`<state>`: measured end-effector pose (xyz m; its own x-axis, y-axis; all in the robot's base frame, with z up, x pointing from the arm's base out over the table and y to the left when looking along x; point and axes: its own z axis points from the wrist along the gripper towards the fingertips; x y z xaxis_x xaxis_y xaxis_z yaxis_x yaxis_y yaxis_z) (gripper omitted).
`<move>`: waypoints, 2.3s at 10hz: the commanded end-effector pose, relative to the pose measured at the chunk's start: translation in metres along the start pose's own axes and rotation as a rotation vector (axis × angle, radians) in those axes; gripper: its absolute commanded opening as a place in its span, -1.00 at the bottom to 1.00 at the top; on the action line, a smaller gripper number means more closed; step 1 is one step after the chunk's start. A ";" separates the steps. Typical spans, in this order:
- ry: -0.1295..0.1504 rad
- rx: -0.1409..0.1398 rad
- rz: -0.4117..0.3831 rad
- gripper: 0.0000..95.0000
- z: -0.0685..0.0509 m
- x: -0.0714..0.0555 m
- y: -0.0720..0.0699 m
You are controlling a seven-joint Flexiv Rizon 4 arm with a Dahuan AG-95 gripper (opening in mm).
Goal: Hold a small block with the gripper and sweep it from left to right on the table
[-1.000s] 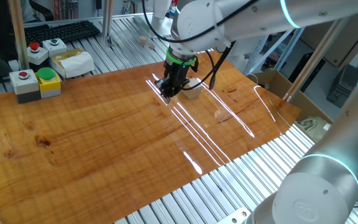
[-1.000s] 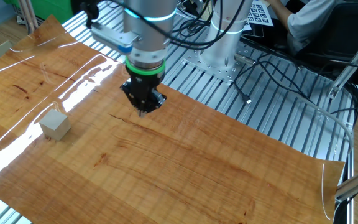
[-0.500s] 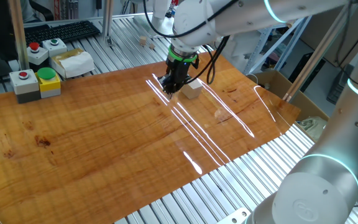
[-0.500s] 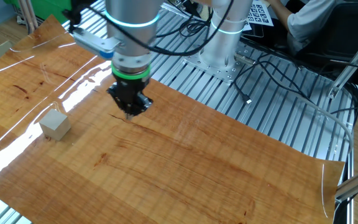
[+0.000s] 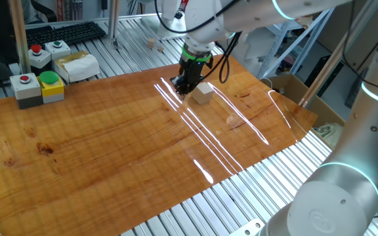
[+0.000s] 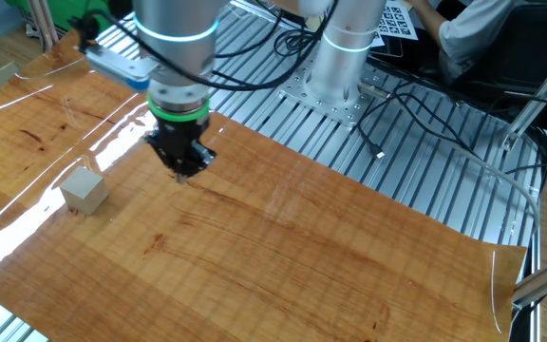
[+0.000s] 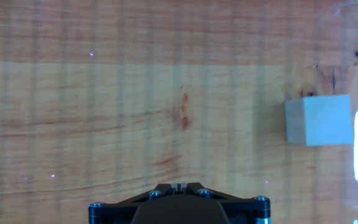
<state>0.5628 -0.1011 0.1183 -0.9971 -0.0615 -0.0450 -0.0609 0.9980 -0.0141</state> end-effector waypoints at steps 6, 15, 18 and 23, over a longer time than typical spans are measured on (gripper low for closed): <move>0.002 -0.009 -0.058 -1.00 0.000 0.002 -0.042; 0.001 -0.015 -0.034 -1.00 0.002 0.000 -0.057; 0.003 -0.017 0.044 -1.00 0.002 0.000 -0.057; 0.006 -0.008 0.194 -1.00 0.002 0.000 -0.057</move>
<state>0.5662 -0.1583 0.1170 -0.9921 0.1176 -0.0440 0.1177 0.9931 0.0008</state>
